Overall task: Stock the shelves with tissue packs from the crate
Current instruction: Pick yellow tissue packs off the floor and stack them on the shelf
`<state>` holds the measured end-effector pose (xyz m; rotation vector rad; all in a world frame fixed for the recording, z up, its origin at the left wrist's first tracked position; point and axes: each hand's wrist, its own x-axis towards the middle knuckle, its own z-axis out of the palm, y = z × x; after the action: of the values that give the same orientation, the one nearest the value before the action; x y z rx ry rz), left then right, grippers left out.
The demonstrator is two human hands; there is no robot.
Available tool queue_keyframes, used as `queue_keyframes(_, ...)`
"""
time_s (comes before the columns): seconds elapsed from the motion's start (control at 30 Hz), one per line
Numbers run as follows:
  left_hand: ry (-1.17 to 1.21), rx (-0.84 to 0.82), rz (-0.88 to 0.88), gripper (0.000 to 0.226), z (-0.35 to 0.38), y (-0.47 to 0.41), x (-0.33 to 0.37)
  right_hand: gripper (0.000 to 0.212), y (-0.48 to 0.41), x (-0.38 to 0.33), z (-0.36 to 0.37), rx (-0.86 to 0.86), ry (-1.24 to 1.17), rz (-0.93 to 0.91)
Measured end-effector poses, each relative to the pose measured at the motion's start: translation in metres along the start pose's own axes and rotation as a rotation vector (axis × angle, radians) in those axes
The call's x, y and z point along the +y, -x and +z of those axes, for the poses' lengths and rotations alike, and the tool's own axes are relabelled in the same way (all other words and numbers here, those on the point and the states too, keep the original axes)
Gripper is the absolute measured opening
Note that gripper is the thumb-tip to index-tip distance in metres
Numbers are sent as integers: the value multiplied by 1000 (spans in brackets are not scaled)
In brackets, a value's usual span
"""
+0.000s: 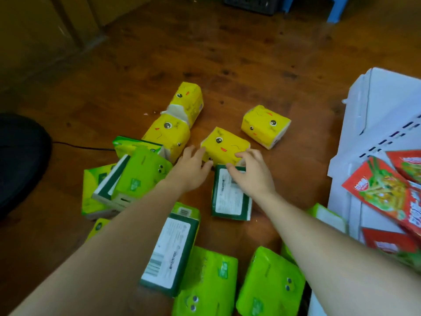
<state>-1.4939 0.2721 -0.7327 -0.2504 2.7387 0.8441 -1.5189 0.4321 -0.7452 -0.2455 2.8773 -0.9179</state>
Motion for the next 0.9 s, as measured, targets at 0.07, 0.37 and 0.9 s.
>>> queue_keyframes(0.07,59,2,-36,56,6,-1,-6,40,5,4,4,11,-9,8)
queue_keyframes(0.37,-105,-55,-20,59,13,-25,-1,65,0,19,11,-25,-122,13)
queue_keyframes(0.9,32,-91,39,60,33,-30,0,64,-7,26,22,-98,-597,276)
